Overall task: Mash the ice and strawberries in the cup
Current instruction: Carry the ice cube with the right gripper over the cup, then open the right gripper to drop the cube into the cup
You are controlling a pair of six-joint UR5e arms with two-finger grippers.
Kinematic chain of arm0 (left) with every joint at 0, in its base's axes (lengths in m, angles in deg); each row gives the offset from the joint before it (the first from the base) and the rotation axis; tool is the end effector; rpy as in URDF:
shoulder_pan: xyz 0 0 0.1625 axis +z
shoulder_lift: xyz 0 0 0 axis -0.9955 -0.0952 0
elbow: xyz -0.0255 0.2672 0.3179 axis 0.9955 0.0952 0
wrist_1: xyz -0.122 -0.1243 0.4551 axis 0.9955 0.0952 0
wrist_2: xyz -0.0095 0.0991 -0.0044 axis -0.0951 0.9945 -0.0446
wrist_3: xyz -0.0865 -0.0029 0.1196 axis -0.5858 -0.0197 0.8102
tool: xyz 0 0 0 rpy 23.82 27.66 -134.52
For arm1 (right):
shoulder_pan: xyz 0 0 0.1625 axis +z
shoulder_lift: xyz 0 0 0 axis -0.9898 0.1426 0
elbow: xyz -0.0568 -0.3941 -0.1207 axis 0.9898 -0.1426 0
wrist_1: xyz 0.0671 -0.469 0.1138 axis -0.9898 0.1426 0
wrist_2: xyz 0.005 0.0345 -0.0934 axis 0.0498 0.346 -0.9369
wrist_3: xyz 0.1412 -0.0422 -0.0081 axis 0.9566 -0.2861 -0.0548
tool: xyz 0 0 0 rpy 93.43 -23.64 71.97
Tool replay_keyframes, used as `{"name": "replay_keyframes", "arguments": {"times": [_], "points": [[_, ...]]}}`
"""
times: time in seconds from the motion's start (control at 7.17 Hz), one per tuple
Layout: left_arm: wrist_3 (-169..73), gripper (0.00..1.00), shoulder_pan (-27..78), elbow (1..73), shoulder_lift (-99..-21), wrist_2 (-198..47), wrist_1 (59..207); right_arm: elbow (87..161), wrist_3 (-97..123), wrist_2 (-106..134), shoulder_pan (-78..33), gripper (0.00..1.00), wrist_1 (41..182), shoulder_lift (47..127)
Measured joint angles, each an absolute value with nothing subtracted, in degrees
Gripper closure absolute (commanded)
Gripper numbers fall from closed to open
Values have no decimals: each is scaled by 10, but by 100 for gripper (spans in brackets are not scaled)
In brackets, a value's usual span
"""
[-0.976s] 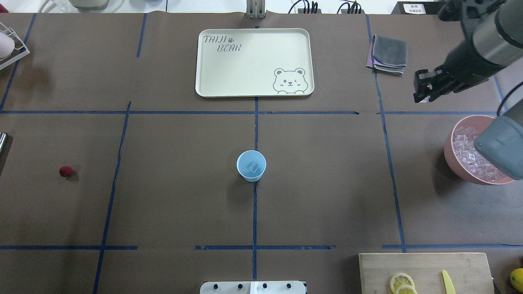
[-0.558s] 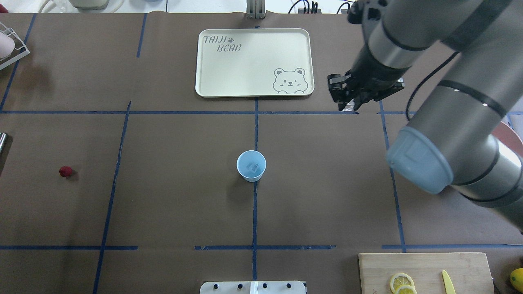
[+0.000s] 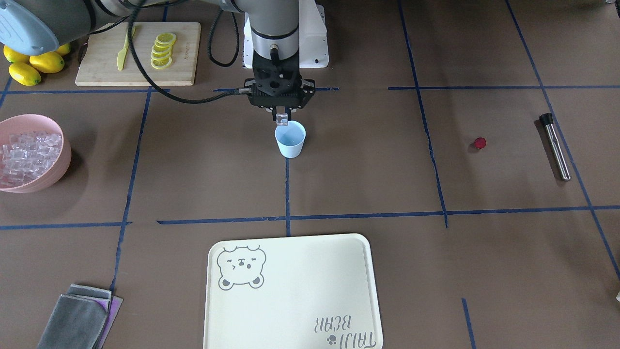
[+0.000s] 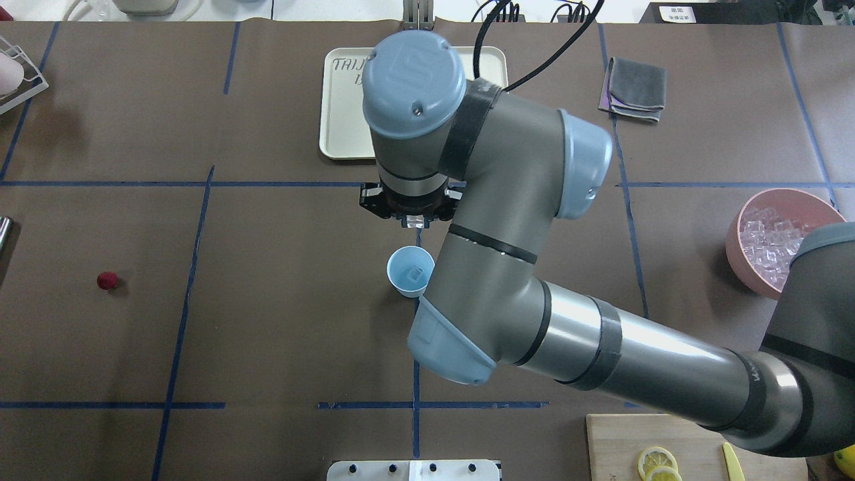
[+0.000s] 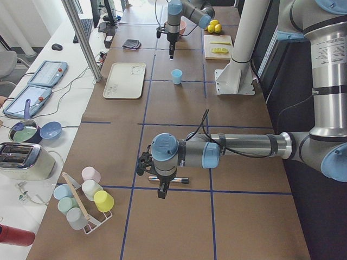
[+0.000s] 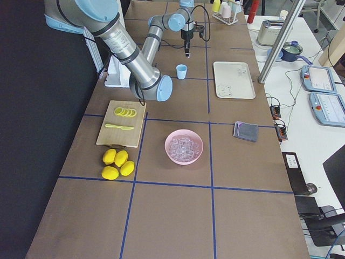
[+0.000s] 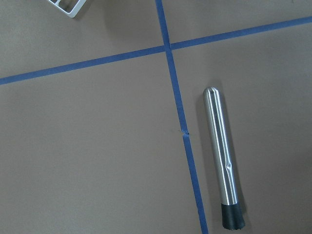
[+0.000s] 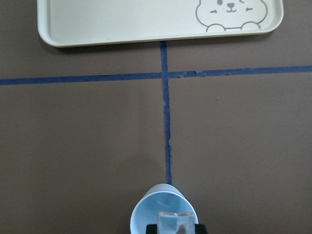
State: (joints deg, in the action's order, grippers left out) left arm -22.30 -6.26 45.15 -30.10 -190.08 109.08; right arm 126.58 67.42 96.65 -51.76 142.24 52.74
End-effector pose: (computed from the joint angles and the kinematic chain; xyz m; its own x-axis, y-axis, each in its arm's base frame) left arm -0.0342 -0.4982 0.6792 0.6864 0.2021 -0.6986 -0.1186 0.9789 0.1667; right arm -0.5957 -0.4525 0.0400 0.7139 0.0483 0.6986 -0.0968 0.9948 0.0302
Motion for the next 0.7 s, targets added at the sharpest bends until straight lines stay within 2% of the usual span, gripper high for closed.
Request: {"name": "replay_keyframes", "arguments": {"times": [0.28,0.42,0.56,0.7], "points": [[-223,0,-63,451,-301,-1901,1092,1222,682,943,-546,82,1390,530],[-223,0,-63,451,-301,-1901,1093,1217,683,940,-553,67,1387,535],[-223,0,-63,450,-301,-1901,1094,1216,683,939,-558,39,1386,541],[-223,0,-63,450,-301,-1901,1094,1216,682,939,-562,1,1386,547]]}}
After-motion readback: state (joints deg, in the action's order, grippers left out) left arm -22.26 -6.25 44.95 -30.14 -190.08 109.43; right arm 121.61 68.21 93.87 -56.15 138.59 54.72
